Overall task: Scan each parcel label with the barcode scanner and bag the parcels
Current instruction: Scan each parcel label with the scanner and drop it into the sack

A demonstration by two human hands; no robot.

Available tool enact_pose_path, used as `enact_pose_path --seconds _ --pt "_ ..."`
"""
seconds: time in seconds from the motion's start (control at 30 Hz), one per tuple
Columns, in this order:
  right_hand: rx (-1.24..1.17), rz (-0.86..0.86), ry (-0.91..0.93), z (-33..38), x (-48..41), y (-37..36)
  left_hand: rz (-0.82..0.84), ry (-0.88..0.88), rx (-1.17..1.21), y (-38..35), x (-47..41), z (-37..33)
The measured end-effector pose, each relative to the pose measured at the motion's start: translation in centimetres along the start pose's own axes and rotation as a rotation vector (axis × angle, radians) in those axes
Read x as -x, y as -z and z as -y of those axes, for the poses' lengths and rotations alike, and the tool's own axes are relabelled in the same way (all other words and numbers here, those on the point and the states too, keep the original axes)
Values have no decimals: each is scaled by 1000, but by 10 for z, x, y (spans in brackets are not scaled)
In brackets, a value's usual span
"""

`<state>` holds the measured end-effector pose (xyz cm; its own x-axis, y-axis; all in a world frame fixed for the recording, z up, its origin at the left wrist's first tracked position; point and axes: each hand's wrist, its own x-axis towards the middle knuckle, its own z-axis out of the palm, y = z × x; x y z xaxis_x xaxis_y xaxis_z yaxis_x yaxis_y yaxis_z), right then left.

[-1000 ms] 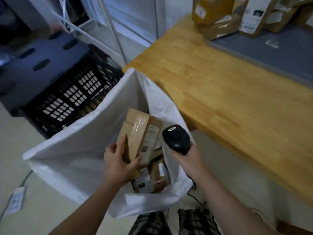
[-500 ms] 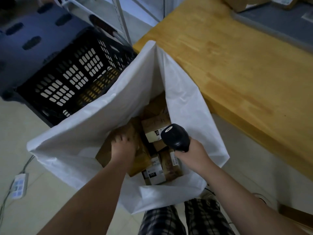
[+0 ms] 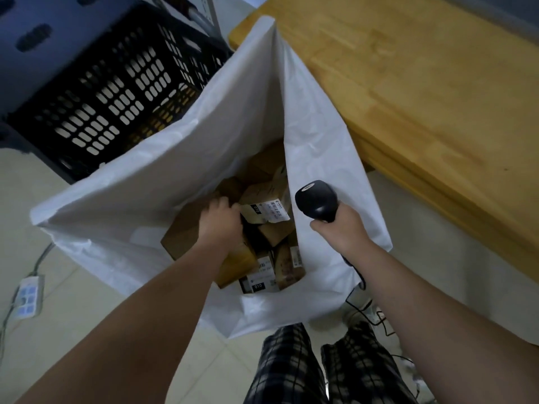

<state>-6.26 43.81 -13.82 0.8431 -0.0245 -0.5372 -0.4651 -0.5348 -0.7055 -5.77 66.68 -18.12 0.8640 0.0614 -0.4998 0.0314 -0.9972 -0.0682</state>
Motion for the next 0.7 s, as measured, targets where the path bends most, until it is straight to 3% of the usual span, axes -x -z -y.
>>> enact_pose_path --seconds 0.33,0.7 --pt "-126 -255 -37 12 34 114 -255 -394 -27 109 21 -108" --pt "-378 -502 -20 -5 40 296 -399 -617 -39 232 5 -288"
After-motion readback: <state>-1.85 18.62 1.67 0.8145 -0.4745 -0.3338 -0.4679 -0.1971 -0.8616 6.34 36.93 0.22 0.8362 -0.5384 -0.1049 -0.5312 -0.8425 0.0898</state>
